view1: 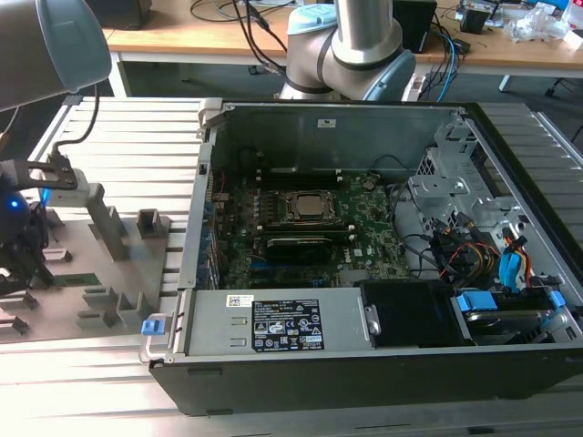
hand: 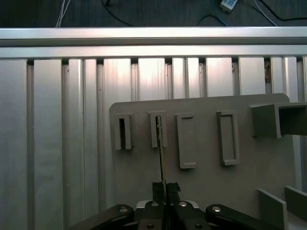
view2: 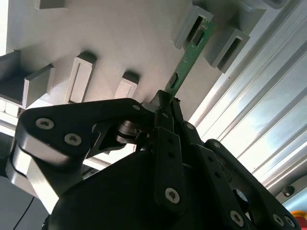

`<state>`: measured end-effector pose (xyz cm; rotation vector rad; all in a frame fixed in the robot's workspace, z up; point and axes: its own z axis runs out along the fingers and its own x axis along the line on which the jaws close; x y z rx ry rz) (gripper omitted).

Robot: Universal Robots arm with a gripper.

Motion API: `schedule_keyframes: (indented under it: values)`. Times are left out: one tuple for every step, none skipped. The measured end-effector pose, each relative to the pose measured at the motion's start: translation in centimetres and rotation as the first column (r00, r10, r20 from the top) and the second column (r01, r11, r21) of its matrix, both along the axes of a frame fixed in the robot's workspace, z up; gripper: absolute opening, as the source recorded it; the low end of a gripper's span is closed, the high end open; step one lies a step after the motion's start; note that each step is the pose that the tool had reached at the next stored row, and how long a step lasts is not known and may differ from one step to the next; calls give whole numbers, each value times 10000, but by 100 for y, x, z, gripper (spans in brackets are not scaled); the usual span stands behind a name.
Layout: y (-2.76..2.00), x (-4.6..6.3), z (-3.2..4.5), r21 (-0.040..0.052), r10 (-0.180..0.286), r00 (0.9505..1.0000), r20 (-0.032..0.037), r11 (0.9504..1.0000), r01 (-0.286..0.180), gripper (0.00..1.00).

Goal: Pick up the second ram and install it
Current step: 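Pick up the second ram and move it above second insertion slot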

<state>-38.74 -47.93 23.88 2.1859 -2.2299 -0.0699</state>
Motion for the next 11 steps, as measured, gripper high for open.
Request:
schedule_keyframes:
  values:
    - [0, 0, 8, 0, 0, 10000, 0, 10000, 0, 14]
    - [0, 0, 20, 0, 0, 10000, 1, 10000, 0, 14]
    - [0, 0, 39, 0, 0, 10000, 1, 10000, 0, 14]
    - [0, 0, 58, 0, 0, 10000, 0, 10000, 0, 14]
    - [0, 0, 77, 0, 0, 10000, 0, 10000, 0, 14]
    - [0, 0, 94, 0, 0, 10000, 0, 10000, 0, 14]
    - [0, 0, 104, 0, 0, 10000, 1, 10000, 0, 14]
    - [0, 0, 110, 0, 0, 10000, 0, 10000, 0, 14]
    - [0, 0, 123, 0, 0, 10000, 0, 10000, 0, 14]
    - [0, 0, 135, 1, 0, 10000, 1, 10000, 0, 14]
    - [0, 0, 143, 0, 0, 10000, 0, 10000, 0, 14]
